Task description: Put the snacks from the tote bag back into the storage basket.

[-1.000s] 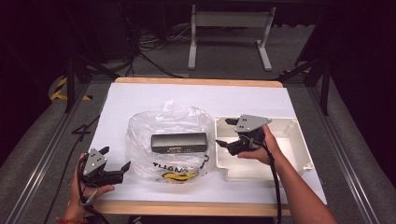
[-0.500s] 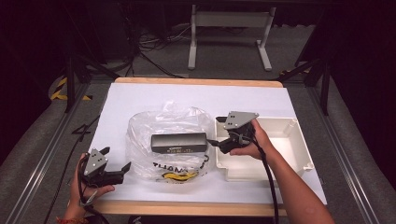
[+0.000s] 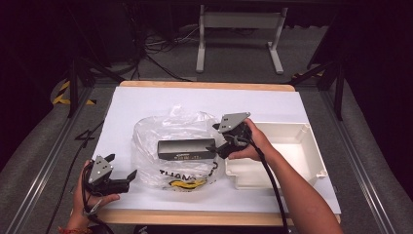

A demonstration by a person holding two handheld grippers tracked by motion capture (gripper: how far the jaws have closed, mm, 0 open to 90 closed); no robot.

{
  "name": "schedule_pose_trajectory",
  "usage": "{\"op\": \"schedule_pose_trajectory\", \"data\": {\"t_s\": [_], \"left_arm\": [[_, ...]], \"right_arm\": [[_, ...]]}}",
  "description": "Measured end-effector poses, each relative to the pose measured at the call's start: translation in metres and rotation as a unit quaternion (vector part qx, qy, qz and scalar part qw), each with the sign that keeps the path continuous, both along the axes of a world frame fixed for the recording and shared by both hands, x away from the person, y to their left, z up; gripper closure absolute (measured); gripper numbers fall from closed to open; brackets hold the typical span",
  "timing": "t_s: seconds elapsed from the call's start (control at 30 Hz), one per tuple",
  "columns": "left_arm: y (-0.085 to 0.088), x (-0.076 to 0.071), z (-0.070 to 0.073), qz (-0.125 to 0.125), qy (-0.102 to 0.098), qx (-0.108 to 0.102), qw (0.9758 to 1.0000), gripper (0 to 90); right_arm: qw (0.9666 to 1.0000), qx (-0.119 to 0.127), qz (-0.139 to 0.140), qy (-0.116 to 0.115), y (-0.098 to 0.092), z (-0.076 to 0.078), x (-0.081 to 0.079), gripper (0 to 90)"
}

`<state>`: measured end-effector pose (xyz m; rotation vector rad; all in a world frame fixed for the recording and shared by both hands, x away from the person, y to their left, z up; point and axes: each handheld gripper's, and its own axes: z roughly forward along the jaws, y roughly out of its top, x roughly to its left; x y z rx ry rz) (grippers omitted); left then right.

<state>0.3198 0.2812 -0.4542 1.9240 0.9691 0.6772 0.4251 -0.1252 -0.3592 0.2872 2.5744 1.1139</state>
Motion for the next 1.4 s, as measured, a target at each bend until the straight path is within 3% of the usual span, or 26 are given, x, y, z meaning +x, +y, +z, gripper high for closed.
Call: {"op": "schedule_pose_trajectory", "data": {"t_s": [0.27, 0.57, 0.67, 0.7, 0.77, 0.93, 1.0, 1.23, 1.4], "left_arm": [[-0.001, 0.000, -0.001, -0.001, 0.002, 0.006, 1.0000, 6.2], [-0.001, 0.000, -0.001, -0.004, 0.005, 0.008, 1.0000, 6.2], [-0.001, 0.000, -0.001, -0.005, 0.005, 0.009, 0.9999, 6.2], [-0.001, 0.000, -0.001, -0.005, 0.005, 0.009, 0.9999, 6.2], [-0.001, 0.000, -0.002, -0.005, 0.007, 0.009, 0.9999, 6.2], [-0.002, 0.001, -0.002, -0.007, 0.009, 0.009, 0.9999, 6.2], [-0.002, 0.001, -0.002, -0.007, 0.009, 0.009, 0.9999, 6.3], [-0.002, 0.001, -0.003, -0.009, 0.010, 0.011, 0.9999, 6.3], [-0.002, 0.001, -0.003, -0.010, 0.011, 0.011, 0.9998, 6.3]], "right_arm": [[0.9992, -0.033, 0.019, 0.015, 0.016, -0.007, 0.008, 24.4], [0.9946, -0.087, 0.048, 0.032, 0.031, -0.009, 0.016, 26.8], [0.9905, -0.118, 0.061, 0.036, 0.039, -0.012, 0.020, 27.6], [0.9905, -0.118, 0.061, 0.036, 0.039, -0.012, 0.020, 27.6], [0.9851, -0.150, 0.071, 0.043, 0.045, -0.016, 0.022, 28.2], [0.9799, -0.183, 0.061, 0.051, 0.053, -0.020, 0.028, 27.8], [0.9790, -0.188, 0.059, 0.051, 0.055, -0.021, 0.030, 27.8], [0.9710, -0.218, 0.062, 0.077, 0.062, -0.027, 0.037, 29.4], [0.9669, -0.224, 0.076, 0.095, 0.065, -0.030, 0.039, 37.1]]}}
